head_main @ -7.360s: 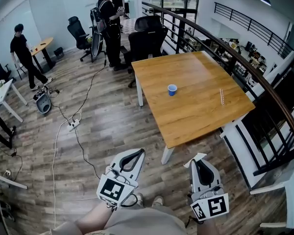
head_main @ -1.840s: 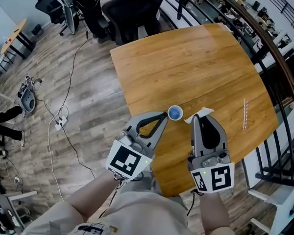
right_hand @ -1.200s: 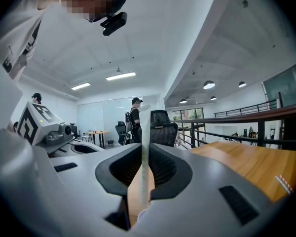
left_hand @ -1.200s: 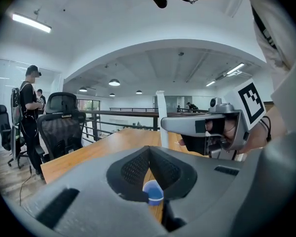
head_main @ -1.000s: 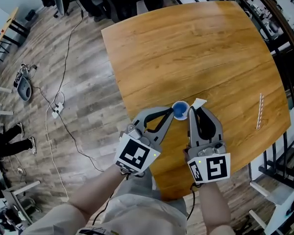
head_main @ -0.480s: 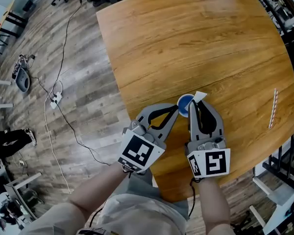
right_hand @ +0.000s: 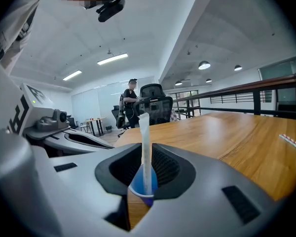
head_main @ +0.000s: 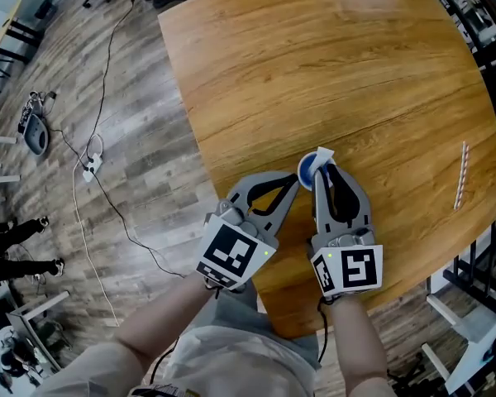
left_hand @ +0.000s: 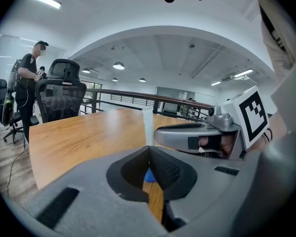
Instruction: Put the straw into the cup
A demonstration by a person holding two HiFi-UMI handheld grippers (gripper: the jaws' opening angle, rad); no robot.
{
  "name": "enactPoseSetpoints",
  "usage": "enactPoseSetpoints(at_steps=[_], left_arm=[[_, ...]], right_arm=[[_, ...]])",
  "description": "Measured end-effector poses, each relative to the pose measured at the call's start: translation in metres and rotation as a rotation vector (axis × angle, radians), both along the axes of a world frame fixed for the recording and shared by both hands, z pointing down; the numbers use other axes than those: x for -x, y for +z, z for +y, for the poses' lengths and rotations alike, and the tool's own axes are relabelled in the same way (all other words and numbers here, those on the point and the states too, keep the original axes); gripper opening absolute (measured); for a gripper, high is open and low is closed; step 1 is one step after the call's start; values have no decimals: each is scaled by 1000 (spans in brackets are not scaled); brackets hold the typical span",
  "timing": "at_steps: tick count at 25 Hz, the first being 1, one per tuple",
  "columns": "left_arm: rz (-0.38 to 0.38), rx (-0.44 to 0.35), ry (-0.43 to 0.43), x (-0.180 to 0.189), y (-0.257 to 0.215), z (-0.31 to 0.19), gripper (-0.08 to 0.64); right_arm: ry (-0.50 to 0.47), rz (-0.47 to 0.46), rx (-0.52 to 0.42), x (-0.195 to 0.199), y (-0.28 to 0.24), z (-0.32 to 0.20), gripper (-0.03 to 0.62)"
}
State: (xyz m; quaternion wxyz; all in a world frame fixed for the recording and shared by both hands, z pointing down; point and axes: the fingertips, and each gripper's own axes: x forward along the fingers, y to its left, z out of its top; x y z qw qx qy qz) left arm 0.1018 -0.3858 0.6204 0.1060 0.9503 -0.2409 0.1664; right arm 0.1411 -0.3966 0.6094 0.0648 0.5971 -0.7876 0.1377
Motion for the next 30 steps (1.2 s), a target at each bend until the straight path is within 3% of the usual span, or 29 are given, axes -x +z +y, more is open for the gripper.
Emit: enactPoseSetpoints(at_steps=[8,19,24,30], left_arm=[[24,-41,-19,2,-36,18,14],[114,-133,-62,21,-144,53,14],[149,-225,-77,31,-198,70,14],[197,-249,-117,47,-244,105,14]], right_arm=[[4,11,-38,-1,-34,22,52],[10,49,-159,-1,-144,73,52],[16,50,-219,-2,-198,102,52],[8,27,-254,8,-238,148,51]])
